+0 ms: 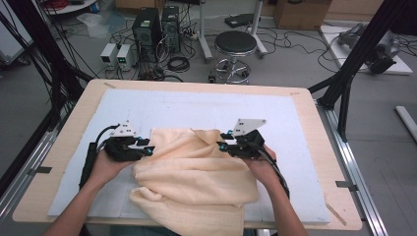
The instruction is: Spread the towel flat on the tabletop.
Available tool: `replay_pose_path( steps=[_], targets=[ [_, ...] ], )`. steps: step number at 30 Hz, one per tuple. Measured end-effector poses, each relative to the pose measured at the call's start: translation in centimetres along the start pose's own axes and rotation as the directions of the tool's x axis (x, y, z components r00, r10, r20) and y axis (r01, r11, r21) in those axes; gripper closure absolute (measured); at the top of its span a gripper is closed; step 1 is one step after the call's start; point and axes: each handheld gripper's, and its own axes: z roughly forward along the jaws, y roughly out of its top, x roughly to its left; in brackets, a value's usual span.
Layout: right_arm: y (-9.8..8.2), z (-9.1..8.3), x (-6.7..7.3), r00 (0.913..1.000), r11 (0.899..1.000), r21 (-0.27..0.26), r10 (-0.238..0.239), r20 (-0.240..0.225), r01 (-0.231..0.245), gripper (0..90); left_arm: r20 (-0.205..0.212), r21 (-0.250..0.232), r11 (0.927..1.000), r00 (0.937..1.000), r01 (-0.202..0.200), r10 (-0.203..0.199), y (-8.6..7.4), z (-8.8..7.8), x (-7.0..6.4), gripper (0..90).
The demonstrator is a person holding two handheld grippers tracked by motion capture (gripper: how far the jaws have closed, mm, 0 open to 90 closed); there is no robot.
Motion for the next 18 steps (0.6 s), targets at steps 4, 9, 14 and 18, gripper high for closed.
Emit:
replay_pose_path(
  steps=[4, 9, 14, 18],
  targets=[
    [1.1, 2.3, -0.3, 0.9985, 0.999, 0.024, -0.033, -0.045, 0.034, 66.4, 0.0, 0.035, 0.9994, 1.0, 0.004, -0.004, -0.1, 2.1, 0.2, 60.8],
    [-0.5, 5.3, -1.7, 0.9998, 0.982, 0.187, 0.015, -0.016, -0.011, 66.3, -0.007, 0.123, 0.9924, 1.0, 0.006, -0.005, -0.7, 4.0, 0.5, 61.2],
    [-3.5, 5.7, -3.1, 0.9911, 0.953, 0.279, 0.132, -0.019, -0.121, 73.0, -0.006, 0.122, 0.9925, 1.0, -0.005, 0.006, -0.9, 4.2, 0.4, 68.0],
    [-3.8, 5.0, -3.4, 0.9851, 0.944, 0.296, 0.167, -0.041, -0.147, 89.1, -0.016, 0.118, 0.993, 0.9998, -0.007, 0.009, -0.9, 4.3, 0.1, 81.3]
  ],
)
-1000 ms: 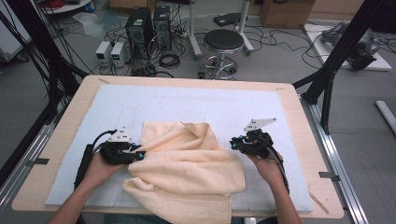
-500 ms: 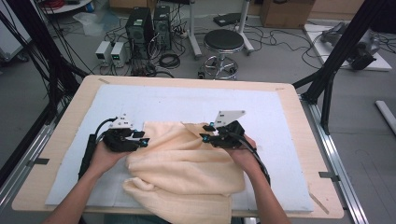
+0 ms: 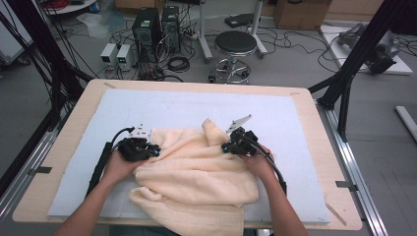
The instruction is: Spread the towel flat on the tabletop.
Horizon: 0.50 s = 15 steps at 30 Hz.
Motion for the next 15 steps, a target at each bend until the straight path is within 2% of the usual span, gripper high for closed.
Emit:
replay_pose_path(
  steps=[3, 5, 8, 9, 11, 12, 15],
  targets=[
    [-0.2, -0.3, 0.1, 0.9999, 1.0, 0.015, -0.013, 0.002, 0.013, 89.2, -0.011, 0.001, 1.0, 0.9999, 0.001, -0.001, -0.1, -0.1, -0.2, 82.9],
    [-0.6, -0.8, 0.2, 1.0, 0.999, 0.033, -0.004, 0.008, 0.003, 89.3, -0.012, 0.005, 1.0, 0.9999, 0.007, -0.007, 0.0, -0.1, -0.4, 83.1],
    [-1.7, -1.8, 0.2, 0.999, 0.999, 0.034, -0.015, 0.041, 0.014, 89.7, -0.013, 0.016, 0.9999, 0.9999, -0.004, 0.004, 0.0, -0.2, -0.5, 81.6],
    [-2.2, -2.1, 0.2, 0.9984, 0.999, 0.042, -0.014, 0.054, 0.012, 89.7, 0.0, 0.028, 0.9996, 1.0, -0.008, 0.008, 0.0, -0.4, -0.6, 80.9],
    [-3.4, -2.7, 0.0, 0.999, 0.999, 0.01, 0.038, 0.025, -0.038, 89.6, 0.023, 0.033, 0.9994, 0.9997, -0.001, 0.0, -0.1, -0.6, -0.6, 77.3],
    [-3.7, -3.0, 0.0, 0.9986, 0.999, 0.012, 0.047, 0.022, -0.047, 89.6, 0.031, 0.04, 0.9992, 0.9995, -0.002, 0.001, -0.1, -0.7, -0.6, 75.2],
    [-4.1, -3.8, 0.3, 0.999, 0.999, 0.033, 0.026, 0.036, -0.027, 88.9, 0.034, 0.036, 0.9993, 0.9994, -0.003, 0.002, 0.0, -0.9, -0.5, 70.6]
  ],
)
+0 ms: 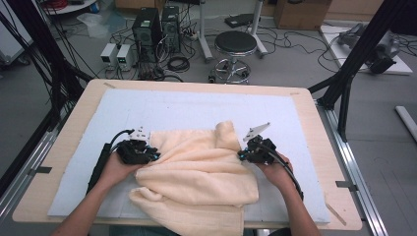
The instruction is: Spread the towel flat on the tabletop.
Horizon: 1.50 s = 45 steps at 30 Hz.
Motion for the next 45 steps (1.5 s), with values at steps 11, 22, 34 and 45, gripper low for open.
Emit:
replay_pose_path(
  steps=[11, 22, 34, 45],
  targets=[
    [5.0, -0.1, 0.2, 0.989, 0.966, -0.221, -0.113, 0.095, 0.132, 67.5, -0.071, -0.12, 0.9906, 0.9947, 0.066, -0.075, 0.7, -0.2, 2.0, 62.1],
    [4.1, 4.4, -2.5, 0.9998, 0.994, -0.112, 0.02, -0.006, -0.021, 85.7, -0.076, -0.051, 0.9986, 0.997, 0.013, -0.017, 0.7, 1.8, 1.4, 69.8],
    [0.6, -0.6, -3.4, 0.9947, 0.996, -0.069, 0.056, 0.087, -0.05, 77.8, -0.127, -0.078, 0.9959, 0.9903, 0.047, -0.056, 1.0, 1.1, 1.7, 70.8],
    [1.1, 1.5, -3.4, 0.9988, 0.997, -0.079, 0.027, 0.04, -0.024, 52.0, -0.036, -0.077, 0.9916, 0.9936, 0.104, -0.107, 0.8, 1.5, 2.6, 53.3]
  ],
)
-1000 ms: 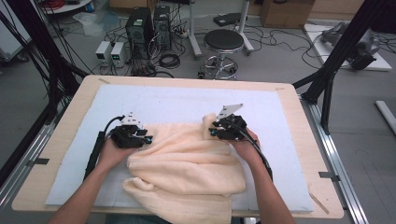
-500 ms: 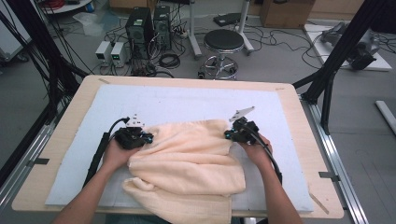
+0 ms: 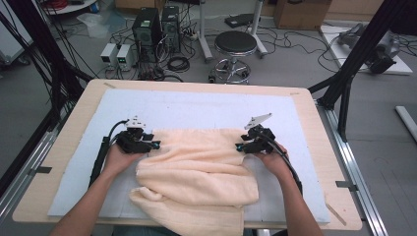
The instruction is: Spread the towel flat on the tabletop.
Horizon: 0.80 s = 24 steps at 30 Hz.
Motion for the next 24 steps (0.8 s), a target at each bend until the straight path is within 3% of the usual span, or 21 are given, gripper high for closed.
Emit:
replay_pose_path(
  steps=[2, 3, 6, 12, 14, 16, 18, 19, 20, 22, 24],
  targets=[
    [-0.1, 0.4, 0.1, 0.9999, 1.0, 0.001, 0.004, -0.011, -0.004, 50.9, -0.006, 0.022, 0.9995, 0.9997, -0.022, 0.022, -0.1, 0.4, -0.3, 52.1],
    [-0.2, 0.5, 0.0, 0.9996, 1.0, -0.004, 0.022, -0.016, -0.022, 50.8, -0.032, 0.02, 0.9986, 0.9982, -0.05, 0.05, 0.0, 0.6, -0.7, 53.3],
    [-0.3, 0.4, 0.2, 0.9995, 1.0, 0.001, 0.029, -0.008, -0.029, 53.7, -0.038, 0.024, 0.9987, 0.9982, -0.045, 0.046, 0.0, 0.4, -0.5, 61.5],
    [-0.2, 0.4, 0.3, 0.9986, 0.999, 0.004, 0.046, -0.025, -0.046, 72.9, -0.009, 0.015, 0.9984, 0.9985, -0.054, 0.054, 0.0, 0.5, -0.5, 80.8],
    [-0.1, 0.4, 0.3, 0.9972, 0.998, 0.004, 0.056, -0.049, -0.055, 81.6, 0.003, 0.016, 0.9984, 0.9985, -0.055, 0.055, 0.0, 0.4, -0.4, 83.0],
    [0.0, 0.5, 0.2, 0.996, 0.998, 0.008, 0.063, -0.063, -0.063, 84.6, 0.005, 0.02, 0.9981, 0.9983, -0.058, 0.058, 0.0, 0.4, -0.4, 84.4],
    [0.2, 0.3, 0.3, 0.9964, 0.999, 0.022, 0.04, -0.074, -0.038, 86.3, 0.004, 0.014, 0.9985, 0.9986, -0.053, 0.053, 0.1, 0.4, -0.4, 85.2],
    [0.4, 0.2, 0.5, 0.997, 0.999, 0.029, 0.016, -0.076, -0.014, 86.3, -0.014, 0.014, 0.9988, 0.9988, -0.046, 0.046, 0.5, 0.4, 0.1, 85.4],
    [0.8, 0.0, 0.6, 0.9977, 1.0, 0.026, -0.007, -0.068, 0.009, 86.4, -0.056, 0.005, 0.9986, 0.997, -0.054, 0.054, 1.2, 0.4, 0.5, 85.5],
    [2.2, -0.9, -0.3, 0.9988, 1.0, -0.022, -0.009, -0.049, 0.008, 86.4, -0.109, -0.059, 0.9979, 0.9939, -0.025, 0.018, 3.9, 0.2, 2.1, 85.7],
    [5.2, -2.3, -2.5, 0.9991, 0.997, -0.072, -0.001, 0.042, 0.004, 86.3, -0.185, -0.118, 0.9928, 0.9828, -0.025, 0.003, 8.1, -0.2, 3.6, 85.3]
  ],
)
